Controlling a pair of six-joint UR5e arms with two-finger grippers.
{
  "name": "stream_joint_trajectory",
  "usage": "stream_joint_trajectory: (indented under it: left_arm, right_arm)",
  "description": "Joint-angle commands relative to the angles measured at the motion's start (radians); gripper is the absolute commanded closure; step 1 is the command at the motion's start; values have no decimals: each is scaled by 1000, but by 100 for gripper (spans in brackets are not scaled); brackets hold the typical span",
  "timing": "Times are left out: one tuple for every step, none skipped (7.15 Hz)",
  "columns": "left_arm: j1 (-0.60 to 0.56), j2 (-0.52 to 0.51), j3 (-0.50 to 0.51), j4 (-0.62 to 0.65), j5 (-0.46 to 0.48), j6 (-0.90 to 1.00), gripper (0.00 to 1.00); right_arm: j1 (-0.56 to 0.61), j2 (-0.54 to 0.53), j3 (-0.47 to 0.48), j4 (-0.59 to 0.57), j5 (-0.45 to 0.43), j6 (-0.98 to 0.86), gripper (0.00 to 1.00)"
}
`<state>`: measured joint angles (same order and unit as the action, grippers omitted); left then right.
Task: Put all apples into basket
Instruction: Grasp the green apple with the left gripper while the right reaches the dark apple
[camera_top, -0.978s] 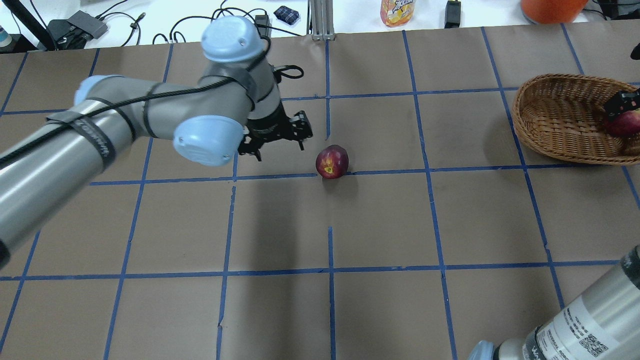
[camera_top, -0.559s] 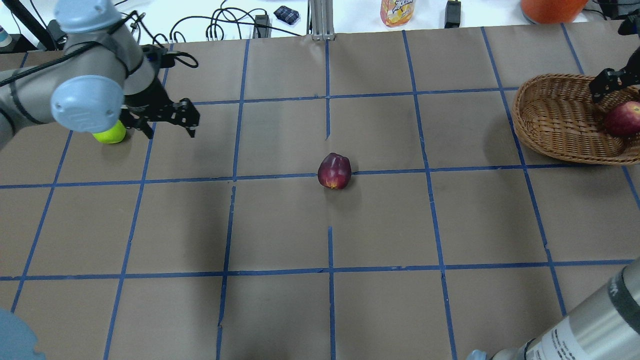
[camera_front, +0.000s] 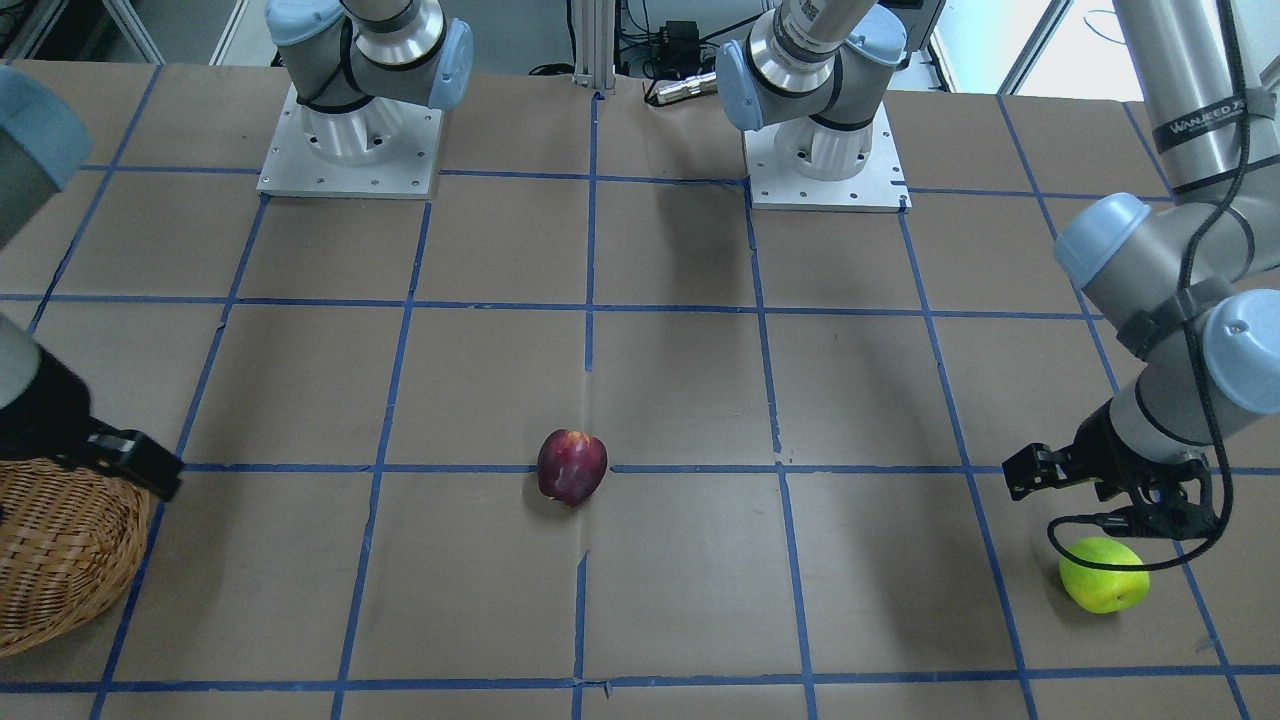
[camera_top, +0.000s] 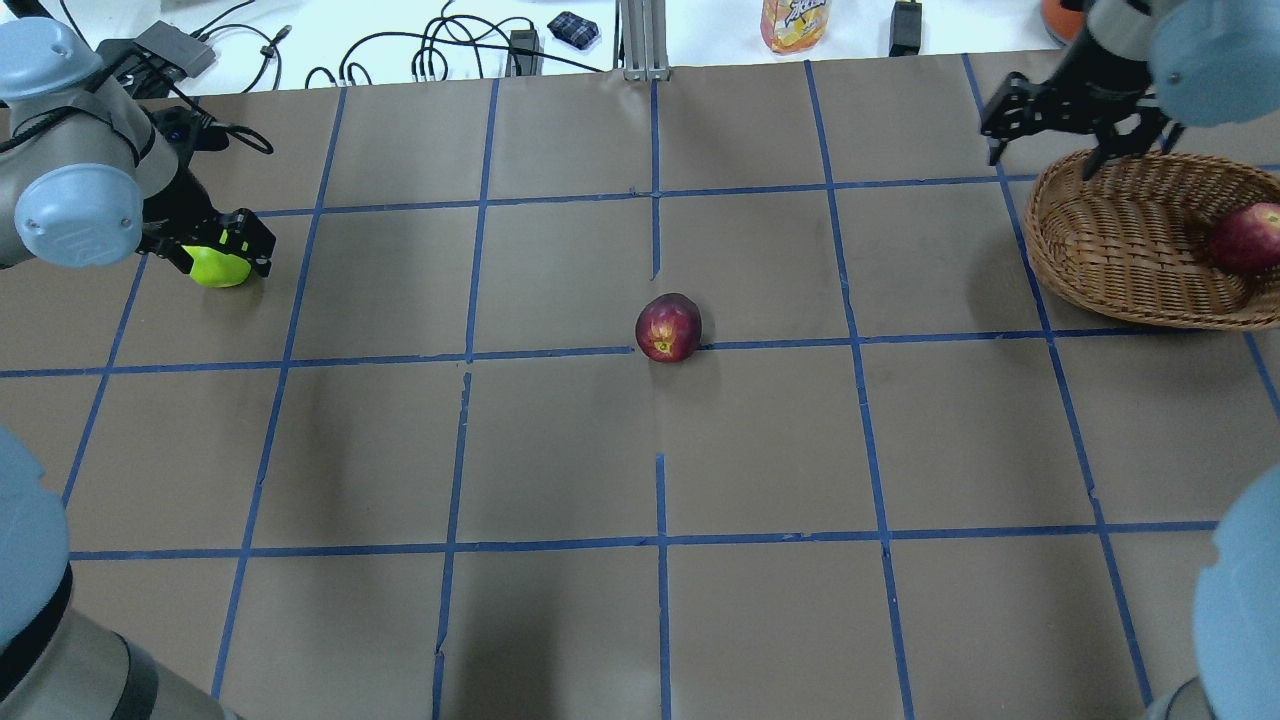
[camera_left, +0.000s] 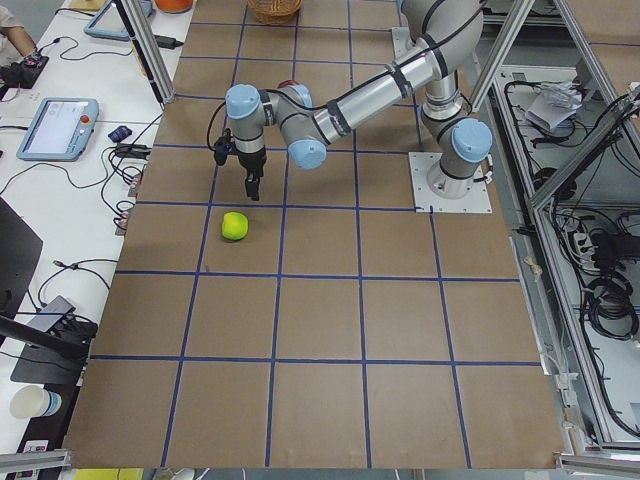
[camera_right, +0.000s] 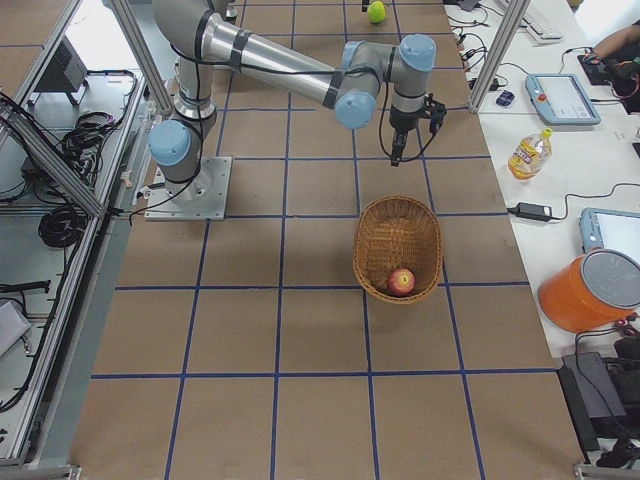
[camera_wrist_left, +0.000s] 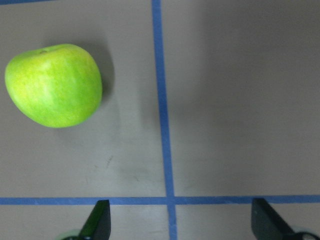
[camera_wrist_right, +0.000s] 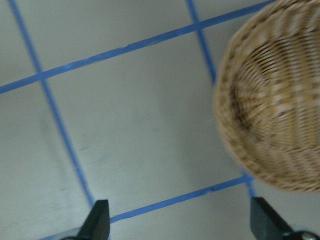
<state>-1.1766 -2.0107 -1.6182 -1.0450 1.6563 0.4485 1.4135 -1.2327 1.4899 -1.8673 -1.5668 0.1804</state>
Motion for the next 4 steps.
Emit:
stream_joint_trajectory:
  left_arm:
    - [41,-75,61,14,5,51,0]
    - [55,-101,81,16,3,77,0]
    - [58,-133,101,43,-1,84,0]
    - [60,-154,107,49,-1,84,0]
  right_arm:
    - [258,71,4,-57,24,416,0]
    - [312,125,7,-117,24,507,0]
    - [362,168,0,-140,25,555,0]
    - [386,189,0,-144,54,565,0]
